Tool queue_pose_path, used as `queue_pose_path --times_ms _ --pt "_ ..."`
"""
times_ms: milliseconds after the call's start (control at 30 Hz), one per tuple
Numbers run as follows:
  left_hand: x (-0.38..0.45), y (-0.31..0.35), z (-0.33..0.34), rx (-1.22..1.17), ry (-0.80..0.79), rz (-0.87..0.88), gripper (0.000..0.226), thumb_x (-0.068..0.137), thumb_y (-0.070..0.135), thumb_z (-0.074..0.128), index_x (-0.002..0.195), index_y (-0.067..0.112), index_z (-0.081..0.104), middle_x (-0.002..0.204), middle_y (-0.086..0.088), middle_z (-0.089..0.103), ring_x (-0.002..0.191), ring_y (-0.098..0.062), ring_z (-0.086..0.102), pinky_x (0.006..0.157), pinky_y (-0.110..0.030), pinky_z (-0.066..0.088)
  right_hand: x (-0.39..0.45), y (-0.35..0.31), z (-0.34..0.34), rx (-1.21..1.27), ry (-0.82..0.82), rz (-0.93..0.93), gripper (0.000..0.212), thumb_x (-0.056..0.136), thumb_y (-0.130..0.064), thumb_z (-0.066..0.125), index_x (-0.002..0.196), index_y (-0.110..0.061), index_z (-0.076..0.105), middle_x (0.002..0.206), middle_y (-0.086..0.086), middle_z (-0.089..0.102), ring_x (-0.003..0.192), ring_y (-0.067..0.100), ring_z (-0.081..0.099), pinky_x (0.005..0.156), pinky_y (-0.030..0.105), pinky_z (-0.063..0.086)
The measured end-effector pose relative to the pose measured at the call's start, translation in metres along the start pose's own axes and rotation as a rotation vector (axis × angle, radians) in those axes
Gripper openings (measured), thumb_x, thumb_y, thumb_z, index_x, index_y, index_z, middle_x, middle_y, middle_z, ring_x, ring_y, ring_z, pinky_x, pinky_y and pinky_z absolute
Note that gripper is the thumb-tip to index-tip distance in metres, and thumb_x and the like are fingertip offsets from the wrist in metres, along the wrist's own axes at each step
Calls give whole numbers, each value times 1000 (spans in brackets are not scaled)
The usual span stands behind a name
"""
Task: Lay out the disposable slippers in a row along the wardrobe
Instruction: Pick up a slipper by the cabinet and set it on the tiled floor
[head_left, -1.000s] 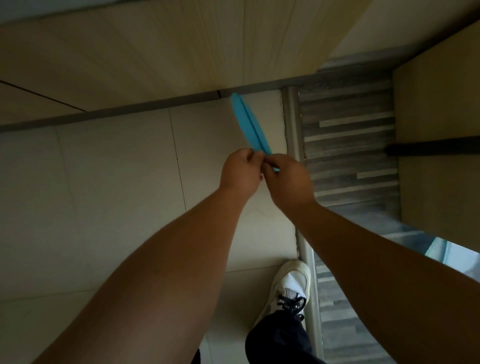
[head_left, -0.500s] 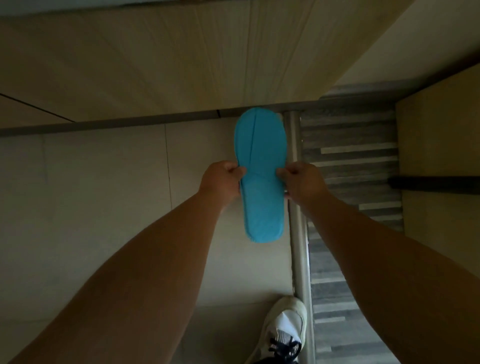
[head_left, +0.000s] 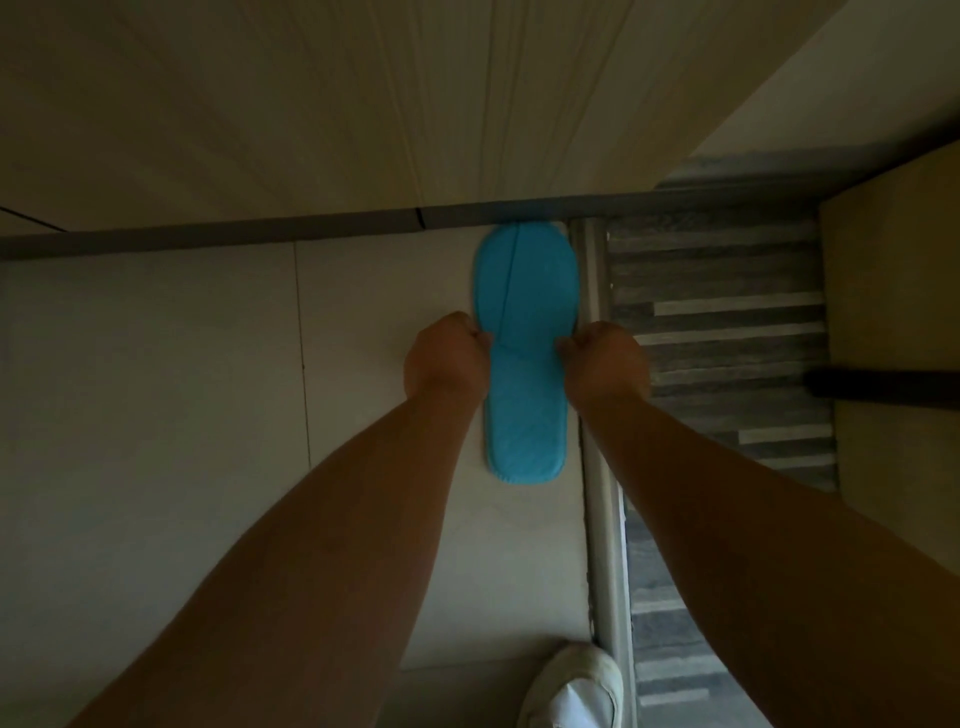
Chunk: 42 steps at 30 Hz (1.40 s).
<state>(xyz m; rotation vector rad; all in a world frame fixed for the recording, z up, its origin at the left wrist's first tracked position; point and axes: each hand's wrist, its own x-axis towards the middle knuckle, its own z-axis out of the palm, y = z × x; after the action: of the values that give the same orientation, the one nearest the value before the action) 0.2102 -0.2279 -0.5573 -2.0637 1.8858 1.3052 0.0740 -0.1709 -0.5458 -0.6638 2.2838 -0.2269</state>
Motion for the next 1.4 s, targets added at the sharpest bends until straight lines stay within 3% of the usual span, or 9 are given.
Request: queue_pose_path --times_ms 367,800,900,967,1133,1233,1300,1400 --pt "-1 -3 3 13 11 38 24 96 29 49 89 9 61 91 -12 69 85 -27 64 73 -35 52 4 -2 0 -83 49 -45 23 94 -27 56 103 -11 69 104 14 69 99 31 64 70 30 38" --pt "-21 5 -15 211 -18 59 38 102 34 34 95 5 58 100 -15 66 76 -19 49 65 -29 35 -16 -7 -14 -108 -12 -92 29 96 -28 53 105 -3 63 106 16 66 100 32 62 72 28 38" --pt "-47 11 -30 274 -54 97 42 102 36 28 100 5 57 102 -15 66 80 -24 55 65 -30 36 -44 -3 -32 -160 1 -148 28 97 -28 48 101 -4 62 101 16 64 94 32 63 74 32 46" --pt "-71 16 -44 363 -100 142 42 102 36 27 107 6 56 105 -15 65 87 -28 60 66 -31 39 -68 -1 -45 -261 37 -213 29 97 -29 48 108 -6 62 108 16 61 100 32 60 83 40 51" --pt "-143 29 -101 716 -99 417 40 98 36 35 118 7 53 116 -15 59 107 -33 53 89 -40 39 -147 -8 -80 -507 88 -361 48 93 -37 52 134 -12 48 134 13 50 126 32 43 106 46 36" --pt "-178 38 -139 780 -90 575 50 95 37 41 134 6 43 136 -18 49 131 -36 39 114 -53 22 -197 -18 -97 -558 89 -381 63 93 -42 52 146 -14 33 149 12 39 140 31 31 115 46 22" --pt "-198 47 -162 827 -107 652 59 95 38 40 144 6 30 151 -17 35 143 -36 24 118 -55 11 -228 -24 -104 -563 96 -376 69 93 -44 52 150 -15 26 155 11 30 145 31 22 118 46 14" --pt "-223 60 -190 899 -122 775 64 97 39 36 149 6 19 158 -17 23 148 -36 12 120 -53 6 -266 -30 -115 -553 121 -344 71 94 -45 50 152 -15 22 158 12 26 148 30 17 119 46 9"
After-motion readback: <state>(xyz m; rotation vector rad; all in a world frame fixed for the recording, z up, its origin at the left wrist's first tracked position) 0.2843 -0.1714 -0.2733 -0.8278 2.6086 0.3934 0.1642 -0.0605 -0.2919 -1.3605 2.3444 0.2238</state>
